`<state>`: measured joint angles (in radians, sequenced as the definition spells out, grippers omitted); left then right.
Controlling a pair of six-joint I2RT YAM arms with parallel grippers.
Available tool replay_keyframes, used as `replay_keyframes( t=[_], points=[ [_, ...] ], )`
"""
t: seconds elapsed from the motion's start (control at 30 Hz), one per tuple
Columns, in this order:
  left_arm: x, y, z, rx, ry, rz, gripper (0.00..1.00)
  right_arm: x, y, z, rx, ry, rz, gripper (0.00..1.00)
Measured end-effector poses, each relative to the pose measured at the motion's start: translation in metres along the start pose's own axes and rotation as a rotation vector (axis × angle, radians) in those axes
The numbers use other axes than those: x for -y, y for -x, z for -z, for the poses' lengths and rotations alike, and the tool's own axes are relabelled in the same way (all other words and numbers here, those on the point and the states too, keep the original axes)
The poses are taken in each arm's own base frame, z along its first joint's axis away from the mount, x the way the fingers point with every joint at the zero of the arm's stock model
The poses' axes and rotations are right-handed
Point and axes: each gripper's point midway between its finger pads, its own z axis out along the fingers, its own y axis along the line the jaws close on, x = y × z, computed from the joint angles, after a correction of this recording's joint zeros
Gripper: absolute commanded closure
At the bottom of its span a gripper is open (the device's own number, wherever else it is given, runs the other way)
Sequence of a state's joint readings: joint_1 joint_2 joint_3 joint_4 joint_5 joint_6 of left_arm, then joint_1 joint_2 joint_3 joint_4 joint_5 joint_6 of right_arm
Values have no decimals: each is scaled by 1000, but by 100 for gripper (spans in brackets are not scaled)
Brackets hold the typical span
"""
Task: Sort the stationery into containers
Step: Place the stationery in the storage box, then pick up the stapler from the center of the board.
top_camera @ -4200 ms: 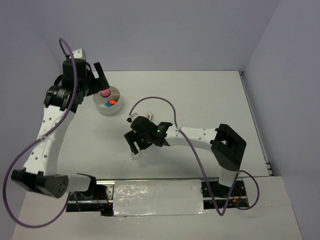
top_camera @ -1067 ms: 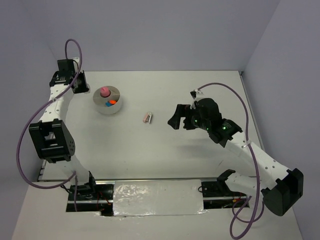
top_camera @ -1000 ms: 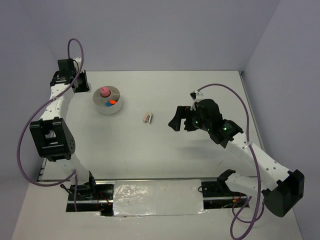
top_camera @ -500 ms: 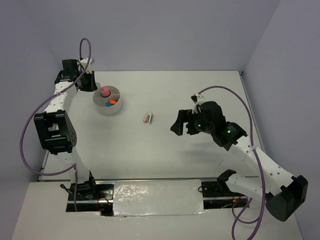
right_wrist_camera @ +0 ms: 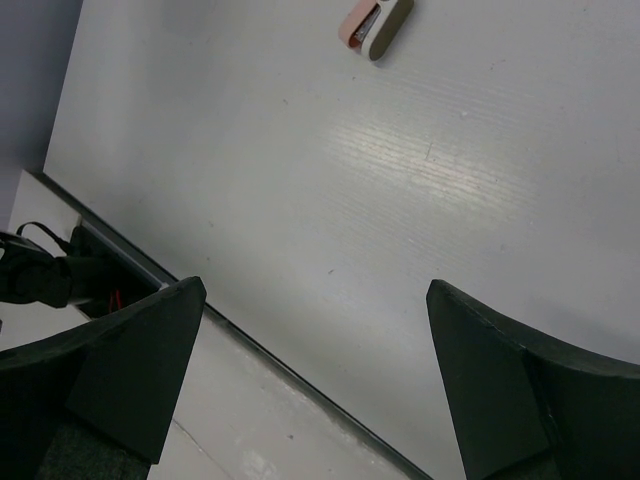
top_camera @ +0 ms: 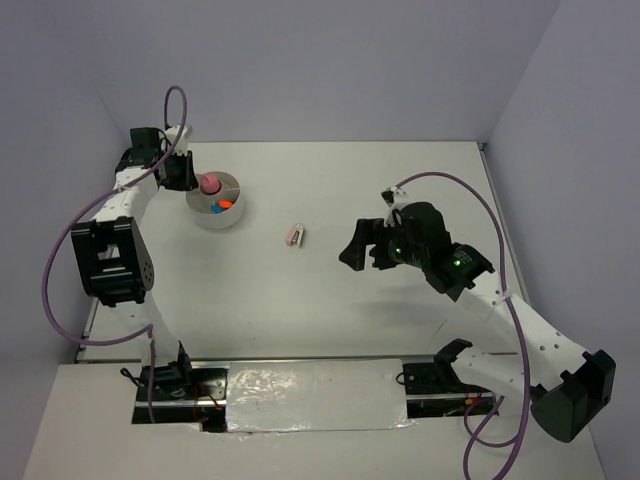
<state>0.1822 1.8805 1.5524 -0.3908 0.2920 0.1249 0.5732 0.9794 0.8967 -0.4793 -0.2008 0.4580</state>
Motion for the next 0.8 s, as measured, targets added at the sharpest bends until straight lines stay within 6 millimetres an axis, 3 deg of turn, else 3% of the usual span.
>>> replay_keyframes(
  t=[0.03, 0.07, 0.1, 0.43, 0.67, 0.8],
  points=[
    [0, -5, -2, -9, -2, 4, 70, 0, 0, 0, 1, 2, -2, 0],
    [1, -10, -3, -20, -4, 8, 62, -1, 1, 0, 2, 4, -3, 0],
    [1, -13, -4, -25, -5, 12, 1, -2, 1, 0, 3, 7, -4, 0],
    [-7, -5, 6, 4, 32, 64, 1, -3, -1, -9, -17, 20, -24, 0],
    [-13, 33, 44, 105, 103, 119, 1, 4, -1, -30, -43, -10, -34, 0],
    [-19, 52, 78, 161, 201, 256, 1, 19, 5, -59, -78, -106, -48, 0]
  ],
)
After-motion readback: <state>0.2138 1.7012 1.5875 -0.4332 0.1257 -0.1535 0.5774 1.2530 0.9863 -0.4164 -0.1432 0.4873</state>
